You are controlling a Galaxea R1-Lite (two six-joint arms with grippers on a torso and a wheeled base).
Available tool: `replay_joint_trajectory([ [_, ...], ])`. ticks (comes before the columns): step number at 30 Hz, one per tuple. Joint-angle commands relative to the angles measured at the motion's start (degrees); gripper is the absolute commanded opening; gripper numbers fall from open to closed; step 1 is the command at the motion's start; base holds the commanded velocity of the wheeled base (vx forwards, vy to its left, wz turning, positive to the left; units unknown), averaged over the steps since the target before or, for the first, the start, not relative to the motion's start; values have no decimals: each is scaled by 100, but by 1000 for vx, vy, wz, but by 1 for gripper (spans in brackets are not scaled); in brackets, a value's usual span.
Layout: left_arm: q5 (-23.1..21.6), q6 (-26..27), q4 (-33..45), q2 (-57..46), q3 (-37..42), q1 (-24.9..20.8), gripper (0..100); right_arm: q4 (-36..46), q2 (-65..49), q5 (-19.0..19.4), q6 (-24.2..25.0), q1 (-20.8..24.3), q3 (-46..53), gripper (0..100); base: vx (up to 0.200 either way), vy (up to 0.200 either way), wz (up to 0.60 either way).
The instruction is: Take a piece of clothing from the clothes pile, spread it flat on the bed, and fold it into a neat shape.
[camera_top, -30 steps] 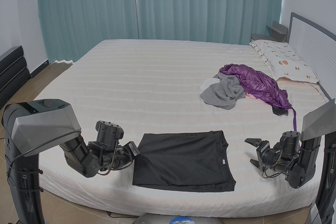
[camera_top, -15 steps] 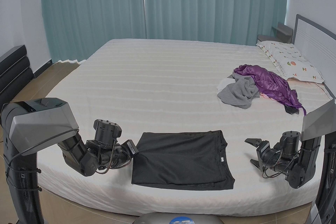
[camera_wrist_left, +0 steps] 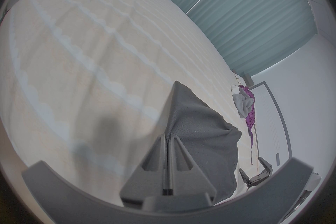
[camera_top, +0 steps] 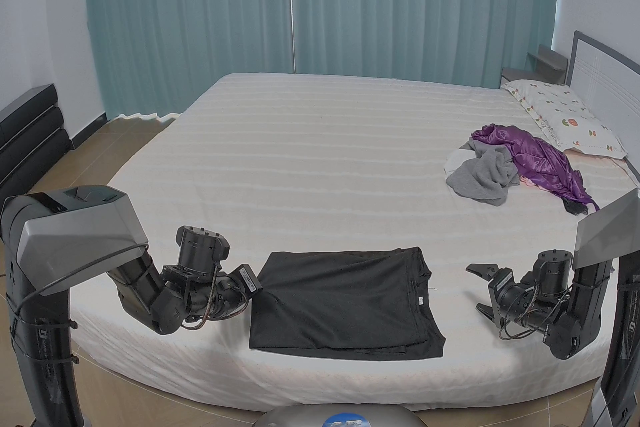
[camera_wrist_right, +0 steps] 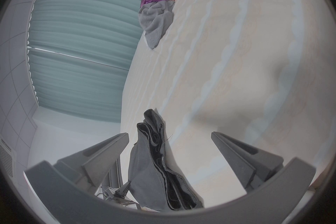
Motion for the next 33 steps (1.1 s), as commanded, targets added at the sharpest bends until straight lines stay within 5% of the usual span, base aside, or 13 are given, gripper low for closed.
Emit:
replay_joint_trajectory([
  [1, -1, -7, -2, -2, 1, 3, 0, -85, 2, 3, -1, 2, 0, 100, 0, 200, 0],
  [7, -1, -7, -2, -11, 27, 3, 0, -85, 2, 3, -1, -7, -9, 100, 0, 200, 0],
  [31, 8, -7, 15, 6, 89, -32, 0, -85, 10, -6, -10, 2, 0, 100, 0, 0, 0],
  [32, 8, -7, 7, -2, 115, -32, 100, -85, 10, -6, -10, 2, 0, 100, 0, 0, 0],
  [33, 8, -7, 7, -20, 142, -41, 100, -85, 10, -6, -10, 2, 0, 100, 0, 0, 0],
])
